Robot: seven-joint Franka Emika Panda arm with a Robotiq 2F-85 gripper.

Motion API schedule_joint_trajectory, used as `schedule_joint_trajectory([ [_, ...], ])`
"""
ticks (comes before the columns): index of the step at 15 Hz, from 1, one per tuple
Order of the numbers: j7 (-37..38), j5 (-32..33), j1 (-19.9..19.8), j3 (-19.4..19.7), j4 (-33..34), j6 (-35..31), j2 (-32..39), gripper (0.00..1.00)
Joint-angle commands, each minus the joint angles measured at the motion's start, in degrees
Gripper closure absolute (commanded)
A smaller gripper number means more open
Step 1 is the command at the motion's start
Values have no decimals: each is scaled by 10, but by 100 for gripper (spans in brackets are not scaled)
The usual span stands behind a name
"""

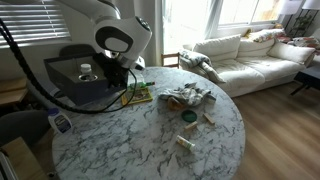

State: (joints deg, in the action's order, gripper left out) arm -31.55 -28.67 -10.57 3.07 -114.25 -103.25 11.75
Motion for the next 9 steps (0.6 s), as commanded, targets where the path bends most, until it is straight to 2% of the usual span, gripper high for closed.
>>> schedule_joint_trajectory([
  [1,5,-28,9,-8,-18,-5,-13,98],
  [9,-2,-38,30,-25,-40,-66,-13,98],
])
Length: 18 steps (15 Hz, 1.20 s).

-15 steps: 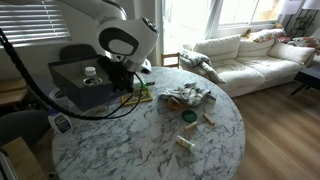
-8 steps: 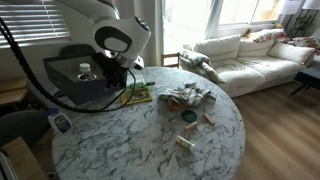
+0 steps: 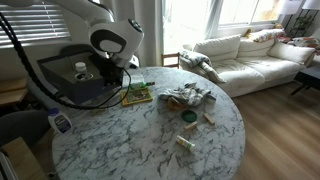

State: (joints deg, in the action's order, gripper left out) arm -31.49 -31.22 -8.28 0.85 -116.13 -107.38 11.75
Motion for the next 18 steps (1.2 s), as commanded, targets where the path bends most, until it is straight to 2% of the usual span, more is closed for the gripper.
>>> schedule_joint_trajectory([
  [1,-4,-10,9,-6,-22,-29,-13,98],
  [9,7,21,18,-7,-33,-59,-28,98],
  [18,0,45,20,-8,-43,-50,-49,98],
])
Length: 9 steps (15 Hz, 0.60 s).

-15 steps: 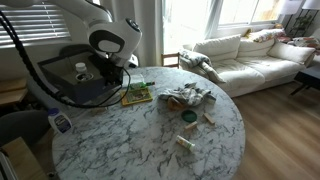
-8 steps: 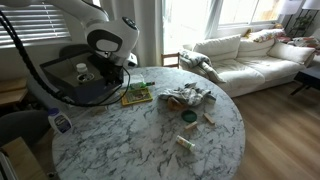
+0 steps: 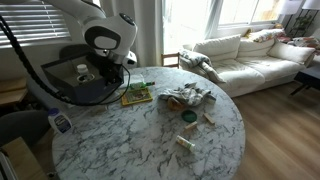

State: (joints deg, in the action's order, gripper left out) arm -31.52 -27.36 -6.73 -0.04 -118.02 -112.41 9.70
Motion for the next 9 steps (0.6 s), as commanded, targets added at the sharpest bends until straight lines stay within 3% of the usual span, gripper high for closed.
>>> schedule_joint_trajectory([
  [1,1,8,6,1,-27,0,-32,98],
  [9,6,13,20,0,-44,-6,-51,98],
])
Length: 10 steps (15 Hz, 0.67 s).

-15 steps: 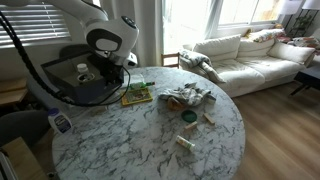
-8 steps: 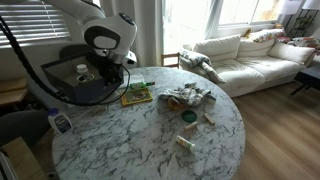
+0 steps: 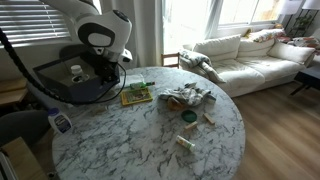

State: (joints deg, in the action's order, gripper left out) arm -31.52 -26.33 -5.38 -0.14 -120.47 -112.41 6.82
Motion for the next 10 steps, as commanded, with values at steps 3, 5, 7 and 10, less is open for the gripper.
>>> schedule_joint_trajectory([
  [3,10,1,6,3,-16,-5,-17,98],
  [5,14,-8,4,5,-10,1,-10,98],
  [7,20,-13,3,5,-5,6,-5,98],
  [10,32,-15,3,4,1,14,2,98],
])
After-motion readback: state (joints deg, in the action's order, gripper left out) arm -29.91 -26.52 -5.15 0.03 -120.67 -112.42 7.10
